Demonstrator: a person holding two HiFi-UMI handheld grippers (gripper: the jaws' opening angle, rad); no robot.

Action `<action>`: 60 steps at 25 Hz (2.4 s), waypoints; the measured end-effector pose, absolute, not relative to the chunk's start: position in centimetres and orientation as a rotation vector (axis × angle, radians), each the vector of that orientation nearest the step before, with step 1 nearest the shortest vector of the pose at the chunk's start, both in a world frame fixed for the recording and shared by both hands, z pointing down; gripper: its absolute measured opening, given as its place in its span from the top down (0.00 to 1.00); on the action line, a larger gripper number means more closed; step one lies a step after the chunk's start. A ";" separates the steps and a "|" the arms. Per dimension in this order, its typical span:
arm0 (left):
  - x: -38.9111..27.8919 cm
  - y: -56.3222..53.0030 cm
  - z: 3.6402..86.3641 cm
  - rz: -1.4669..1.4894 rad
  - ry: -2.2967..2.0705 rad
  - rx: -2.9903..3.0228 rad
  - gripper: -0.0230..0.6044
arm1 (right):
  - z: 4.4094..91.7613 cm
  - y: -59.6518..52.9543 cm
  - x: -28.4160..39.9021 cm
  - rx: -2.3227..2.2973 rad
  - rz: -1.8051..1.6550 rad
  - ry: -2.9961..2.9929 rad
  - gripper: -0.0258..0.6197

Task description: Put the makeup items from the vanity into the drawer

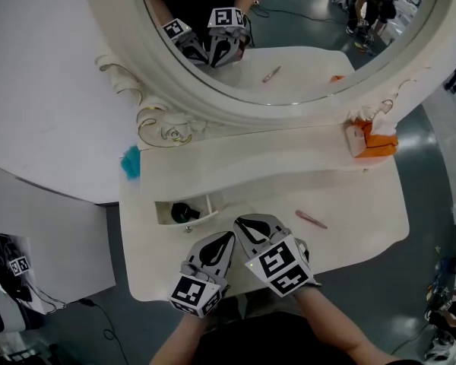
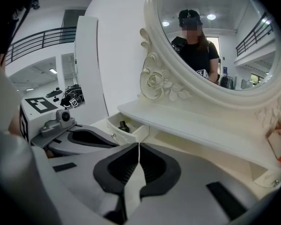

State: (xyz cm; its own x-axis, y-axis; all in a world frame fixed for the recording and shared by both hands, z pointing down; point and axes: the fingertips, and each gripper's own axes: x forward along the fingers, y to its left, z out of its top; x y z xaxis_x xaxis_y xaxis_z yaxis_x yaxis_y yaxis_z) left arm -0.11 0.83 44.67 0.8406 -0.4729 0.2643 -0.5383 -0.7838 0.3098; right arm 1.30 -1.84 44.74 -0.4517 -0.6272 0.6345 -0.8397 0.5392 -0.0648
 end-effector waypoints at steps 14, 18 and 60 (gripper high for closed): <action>7.7 3.2 45.2 0.266 -0.561 2.685 0.94 | 45.3 1.0 9.1 1.329 0.569 -2.137 0.92; 9.8 4.1 45.4 0.269 -0.512 2.690 0.94 | 45.7 2.1 11.2 1.357 0.589 -2.111 0.92; 19.5 6.4 48.6 0.399 -0.336 2.707 0.94 | 51.9 5.3 20.8 1.275 0.657 -1.984 0.91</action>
